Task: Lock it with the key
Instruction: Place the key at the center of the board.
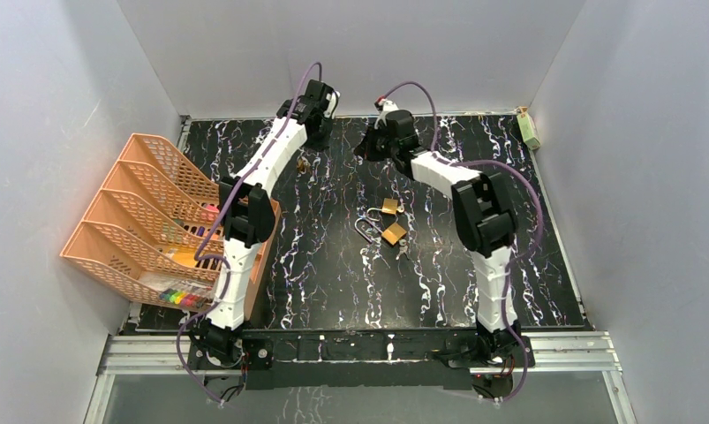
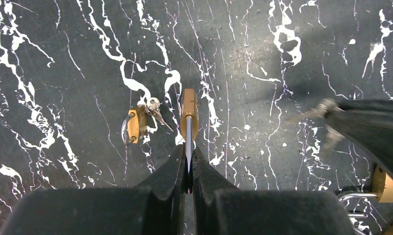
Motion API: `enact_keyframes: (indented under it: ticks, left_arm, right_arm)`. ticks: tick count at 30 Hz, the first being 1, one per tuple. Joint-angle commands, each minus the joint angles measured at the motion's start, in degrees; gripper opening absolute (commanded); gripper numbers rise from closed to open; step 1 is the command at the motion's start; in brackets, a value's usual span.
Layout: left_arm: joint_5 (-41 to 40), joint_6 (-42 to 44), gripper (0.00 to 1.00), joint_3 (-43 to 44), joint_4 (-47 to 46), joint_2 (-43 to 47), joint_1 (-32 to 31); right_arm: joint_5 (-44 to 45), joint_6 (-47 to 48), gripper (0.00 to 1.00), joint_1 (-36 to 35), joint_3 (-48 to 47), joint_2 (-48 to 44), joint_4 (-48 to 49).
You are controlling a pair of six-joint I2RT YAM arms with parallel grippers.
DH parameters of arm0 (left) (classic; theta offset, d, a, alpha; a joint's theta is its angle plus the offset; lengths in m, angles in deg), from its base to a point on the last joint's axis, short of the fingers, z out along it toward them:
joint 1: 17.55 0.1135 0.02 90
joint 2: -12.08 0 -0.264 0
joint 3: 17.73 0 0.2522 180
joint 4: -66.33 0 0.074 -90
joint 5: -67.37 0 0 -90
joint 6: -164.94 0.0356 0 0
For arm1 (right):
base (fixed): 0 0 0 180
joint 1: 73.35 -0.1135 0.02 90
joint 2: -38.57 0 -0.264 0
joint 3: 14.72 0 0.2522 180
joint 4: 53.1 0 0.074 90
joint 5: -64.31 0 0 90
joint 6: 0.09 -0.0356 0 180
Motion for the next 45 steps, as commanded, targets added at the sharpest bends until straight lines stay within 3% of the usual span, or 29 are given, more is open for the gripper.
enact_keyframes:
  ticks: [1, 12, 26, 28, 31, 35, 40, 45]
  left_arm:
    - [0.21, 1.32, 0.0, 7.18, 8.18, -2.25, -0.65]
    - [0.57, 0.39, 0.0, 6.94, 8.63, -7.11, -0.71]
    - [-1.62, -0.24, 0.0, 8.79, 8.84, -11.06, -0.63]
    - [-1.98, -0.24, 0.08, 8.81, 8.81, -11.32, -0.62]
    - [-2.21, -0.24, 0.25, 8.8, 8.26, -11.03, -0.62]
    - [-2.76, -0.34, 0.38, 8.95, 7.51, -10.71, -0.53]
    - [-3.5, -0.4, 0.44, 8.96, 6.2, -9.16, -0.45]
    - [-3.64, -0.87, 0.52, 8.42, 3.98, -4.79, -0.36]
  right_arm:
    - [0.46, -0.58, 0.0, -1.53, -10.84, 6.76, 0.88]
    - [0.22, -1.76, 0.0, -3.8, -18.95, 17.0, 4.71]
    - [1.19, -4.92, 0.0, -4.21, -14.51, 17.96, 8.22]
    - [1.85, -5.36, 0.0, -4.2, -14.0, 17.88, 8.24]
    - [1.91, -5.75, 0.1, -4.19, -13.4, 17.87, 8.15]
    - [1.24, -6.3, 0.27, -4.23, -13.01, 18.08, 7.97]
    - [2.42, -5.44, 0.44, -3.84, -12.03, 16.85, 7.36]
    - [4.01, -4.07, 0.53, -2.42, -8.57, 12.86, 6.8]
